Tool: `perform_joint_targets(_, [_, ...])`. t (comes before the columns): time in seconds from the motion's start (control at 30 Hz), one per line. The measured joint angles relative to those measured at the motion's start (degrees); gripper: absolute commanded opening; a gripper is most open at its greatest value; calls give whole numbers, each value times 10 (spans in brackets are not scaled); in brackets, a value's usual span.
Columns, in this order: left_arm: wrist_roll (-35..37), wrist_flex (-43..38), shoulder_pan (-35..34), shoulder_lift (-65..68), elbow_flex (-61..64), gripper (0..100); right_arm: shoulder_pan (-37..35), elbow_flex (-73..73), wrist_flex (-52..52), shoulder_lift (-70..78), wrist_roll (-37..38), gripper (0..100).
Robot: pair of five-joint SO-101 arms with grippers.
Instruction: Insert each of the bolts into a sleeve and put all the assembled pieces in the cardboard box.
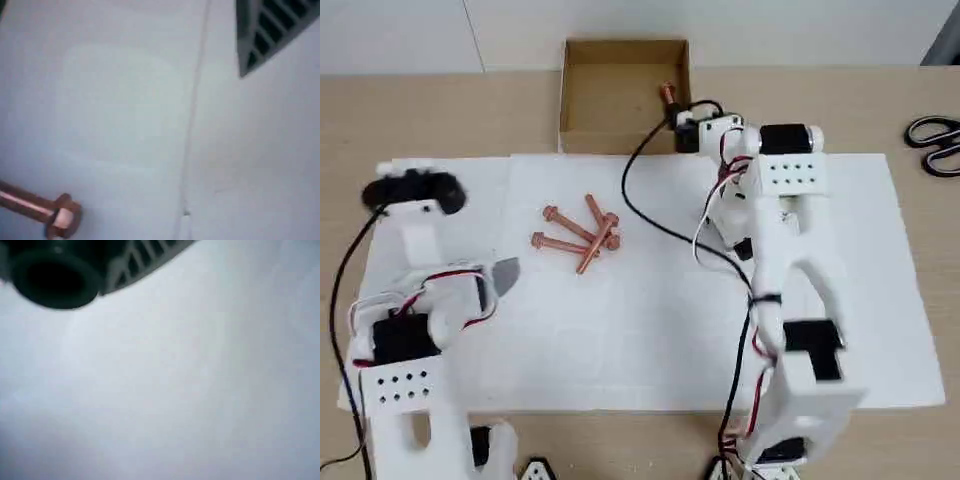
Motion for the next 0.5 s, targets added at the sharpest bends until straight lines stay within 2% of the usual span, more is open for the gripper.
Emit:
perform_joint_targets(0.17, [0, -2, 62, 110, -73, 306, -31, 41, 1, -92, 0, 4])
perform_joint_targets(0.5, [-42, 11, 141, 476, -324, 305, -33, 93, 3, -149, 0, 4])
